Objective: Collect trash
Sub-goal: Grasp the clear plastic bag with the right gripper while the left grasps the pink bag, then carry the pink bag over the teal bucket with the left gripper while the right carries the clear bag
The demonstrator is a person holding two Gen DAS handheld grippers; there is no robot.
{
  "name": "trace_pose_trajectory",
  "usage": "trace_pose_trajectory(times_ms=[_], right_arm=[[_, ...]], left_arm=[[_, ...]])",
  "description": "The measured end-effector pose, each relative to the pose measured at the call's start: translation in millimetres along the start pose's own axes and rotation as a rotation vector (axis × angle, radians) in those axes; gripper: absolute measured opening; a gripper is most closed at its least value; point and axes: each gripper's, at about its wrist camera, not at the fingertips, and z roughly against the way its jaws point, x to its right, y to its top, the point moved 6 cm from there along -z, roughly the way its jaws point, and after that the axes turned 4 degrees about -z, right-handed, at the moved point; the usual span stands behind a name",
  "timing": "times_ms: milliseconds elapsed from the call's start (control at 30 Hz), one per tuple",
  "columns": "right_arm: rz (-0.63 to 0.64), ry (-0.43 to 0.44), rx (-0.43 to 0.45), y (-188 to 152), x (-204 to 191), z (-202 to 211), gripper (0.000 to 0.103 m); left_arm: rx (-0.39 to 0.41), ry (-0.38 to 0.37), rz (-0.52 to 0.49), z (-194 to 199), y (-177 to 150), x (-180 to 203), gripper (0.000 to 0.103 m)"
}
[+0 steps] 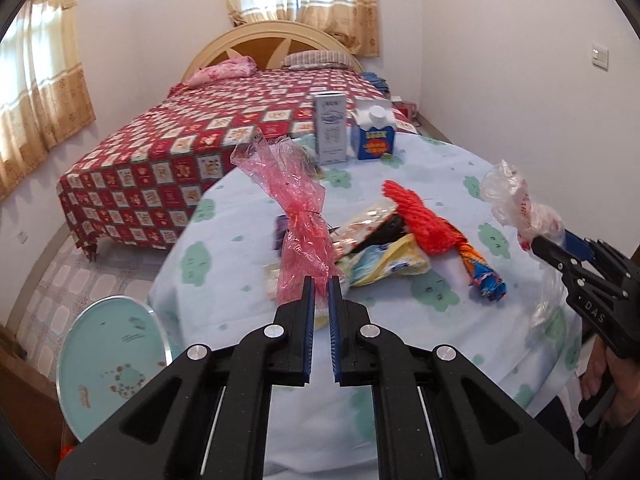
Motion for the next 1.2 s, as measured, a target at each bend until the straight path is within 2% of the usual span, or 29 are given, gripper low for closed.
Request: trace_pose_trajectory(times_ms=[467, 1200], right_arm=[[0.095, 0.077, 0.009, 16, -76, -12, 0.036], [0.249, 0.198, -0.013, 13, -185, -32, 0.036]], left_arm=[[0.006, 0.089, 0.055, 26, -28, -70, 0.007], [-0.026, 0.195, 0.150, 46, -76, -152, 0.007]])
